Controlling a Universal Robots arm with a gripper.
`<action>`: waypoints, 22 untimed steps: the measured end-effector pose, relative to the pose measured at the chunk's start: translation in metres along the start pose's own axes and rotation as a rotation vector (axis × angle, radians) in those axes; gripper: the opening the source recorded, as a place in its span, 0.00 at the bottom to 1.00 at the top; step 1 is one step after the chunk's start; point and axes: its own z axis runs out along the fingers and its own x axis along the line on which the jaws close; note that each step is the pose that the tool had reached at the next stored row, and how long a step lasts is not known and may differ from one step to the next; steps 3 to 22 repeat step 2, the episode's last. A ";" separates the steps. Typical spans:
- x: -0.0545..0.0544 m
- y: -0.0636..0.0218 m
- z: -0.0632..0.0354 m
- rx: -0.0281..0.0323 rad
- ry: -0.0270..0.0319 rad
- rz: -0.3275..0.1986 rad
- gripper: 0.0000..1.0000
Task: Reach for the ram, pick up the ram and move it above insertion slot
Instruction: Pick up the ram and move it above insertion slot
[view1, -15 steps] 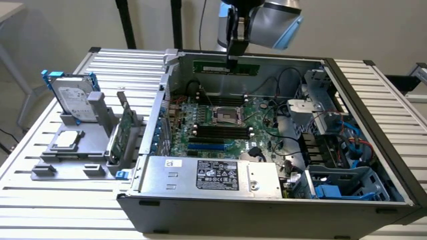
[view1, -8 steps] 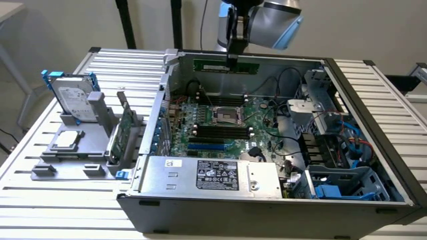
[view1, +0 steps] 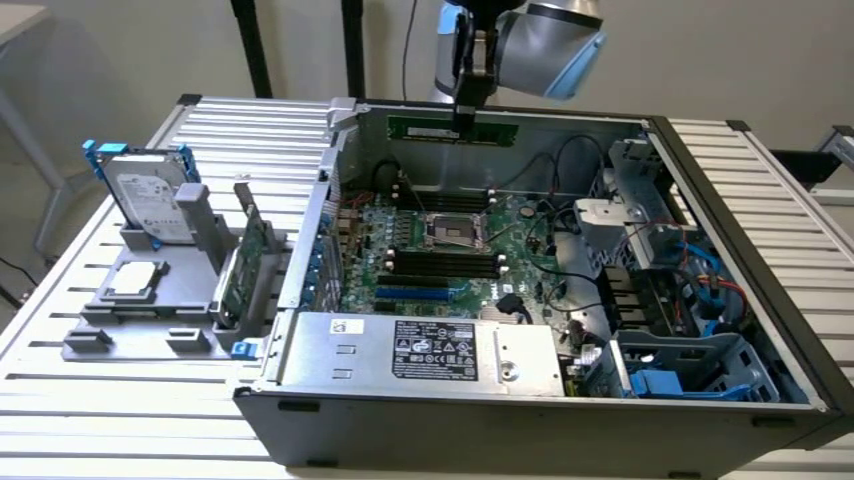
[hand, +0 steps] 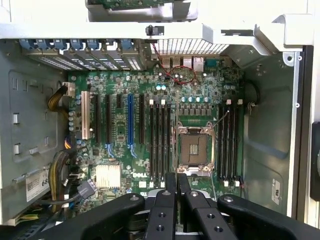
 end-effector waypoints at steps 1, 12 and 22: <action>0.000 0.0000 0.0000 0.0000 0.0000 0.000 0.13; 0.000 0.0000 0.0000 0.0000 0.0000 0.000 0.13; 0.000 0.0000 0.0000 0.0000 0.0000 0.000 0.13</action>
